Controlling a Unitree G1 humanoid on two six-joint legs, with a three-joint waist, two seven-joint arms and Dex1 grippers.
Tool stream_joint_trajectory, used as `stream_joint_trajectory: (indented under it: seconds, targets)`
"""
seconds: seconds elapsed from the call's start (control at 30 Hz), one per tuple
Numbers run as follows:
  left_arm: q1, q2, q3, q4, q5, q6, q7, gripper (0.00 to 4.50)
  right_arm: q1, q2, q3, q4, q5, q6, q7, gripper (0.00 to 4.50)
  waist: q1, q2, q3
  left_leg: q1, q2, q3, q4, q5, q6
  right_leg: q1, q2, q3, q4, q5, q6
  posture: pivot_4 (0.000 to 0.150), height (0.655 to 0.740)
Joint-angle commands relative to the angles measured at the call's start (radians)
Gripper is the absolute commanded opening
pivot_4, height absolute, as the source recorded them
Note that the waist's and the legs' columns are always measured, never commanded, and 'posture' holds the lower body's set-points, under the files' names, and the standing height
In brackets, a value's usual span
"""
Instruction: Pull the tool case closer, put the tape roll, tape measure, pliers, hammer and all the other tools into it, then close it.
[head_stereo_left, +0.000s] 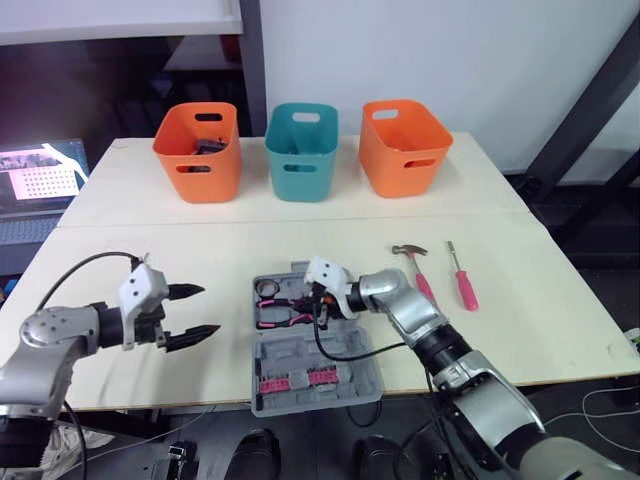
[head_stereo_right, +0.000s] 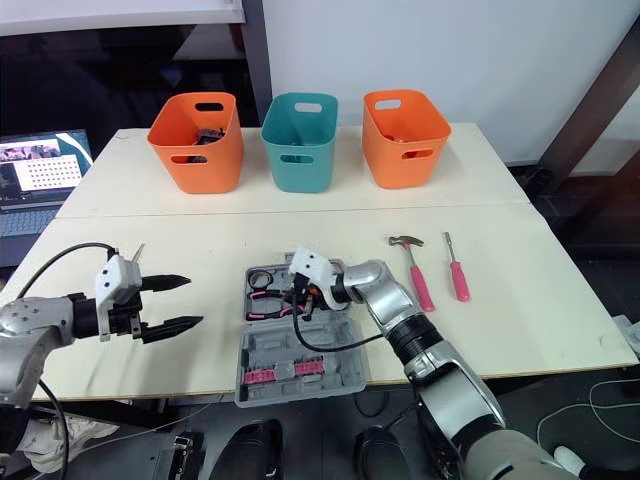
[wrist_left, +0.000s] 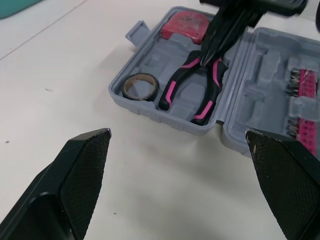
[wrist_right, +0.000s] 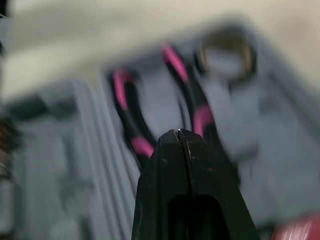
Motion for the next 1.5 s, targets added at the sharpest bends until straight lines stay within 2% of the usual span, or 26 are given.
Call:
stream_joint_trajectory:
  seconds: [0.03,0.17,0.3,0.47,0.77,0.93,1.2,1.4,1.5]
  targets:
    - [0.004,0.002,0.002,-0.023,0.007,-0.014,0.019,4.5,-0.033,-0.002,-0.026,0.11,-0.027,-0.018,-0.053,0.04,-0.003,0.0,0.0,0.001,0.0,0.0,0.0,0.0,0.0,0.0,0.0,0.0,0.0,0.0,0.0,0.15,0.74]
    - [0.014,-0.001,-0.004,-0.028,0.01,-0.009,0.032,4.5,-0.026,0.008,-0.032,0.171,-0.004,-0.011,-0.011,0.04,-0.002,0.0,-0.001,0.004,0.0,-0.001,0.0,0.0,0.0,0.004,0.0,0.0,0.0,0.0,-0.001,0.15,0.74]
    - [0.011,-0.003,-0.005,-0.029,0.001,0.01,0.034,4.5,-0.021,0.025,-0.088,0.081,0.075,-0.065,0.063,0.04,0.002,0.0,-0.001,0.005,0.0,-0.001,0.0,0.0,-0.001,0.004,0.0,0.0,-0.001,-0.001,-0.003,0.15,0.74]
    - [0.015,-0.004,0.0,-0.029,-0.013,0.016,0.026,4.5,-0.057,0.026,-0.138,0.061,0.096,-0.09,0.047,0.04,0.0,0.001,-0.001,-0.001,0.0,-0.001,0.0,0.0,-0.001,0.0,0.0,0.0,0.0,0.0,0.0,0.15,0.74]
    - [0.018,-0.009,0.002,-0.02,-0.006,-0.001,0.022,4.5,-0.056,0.035,-0.107,0.109,0.042,-0.11,0.041,0.04,0.001,0.001,-0.001,-0.001,0.0,0.0,-0.001,0.0,-0.001,-0.001,0.0,0.0,0.0,0.0,0.0,0.15,0.74]
    - [0.027,-0.01,-0.003,-0.002,0.021,-0.047,0.033,4.5,-0.044,0.023,-0.035,0.245,-0.067,-0.141,-0.012,0.04,0.0,0.001,-0.001,0.0,0.0,0.0,-0.001,0.0,-0.001,-0.001,0.0,0.0,0.0,0.0,0.0,0.15,0.74]
    - [0.025,-0.022,-0.025,0.012,0.086,-0.105,0.079,4.5,-0.019,0.018,0.017,0.332,-0.132,-0.123,-0.056,0.04,0.0,0.002,-0.008,0.011,0.0,0.0,-0.002,-0.001,-0.003,0.007,0.0,0.0,-0.004,-0.002,-0.004,0.15,0.74]
    - [0.014,-0.035,-0.043,0.025,0.114,-0.125,0.109,4.5,0.001,0.012,-0.063,0.137,-0.037,-0.329,-0.027,0.04,0.002,0.003,-0.011,0.015,0.0,0.0,-0.005,-0.002,-0.004,0.01,-0.001,0.0,-0.005,-0.002,-0.004,0.15,0.74]
    - [-0.049,-0.018,-0.038,0.061,0.031,-0.01,0.029,4.5,0.032,-0.034,-0.11,-0.069,-0.002,-0.374,-0.032,0.04,0.005,0.005,-0.01,0.01,0.0,0.0,-0.005,0.0,-0.001,0.009,-0.001,0.0,-0.003,-0.002,-0.004,0.15,0.74]
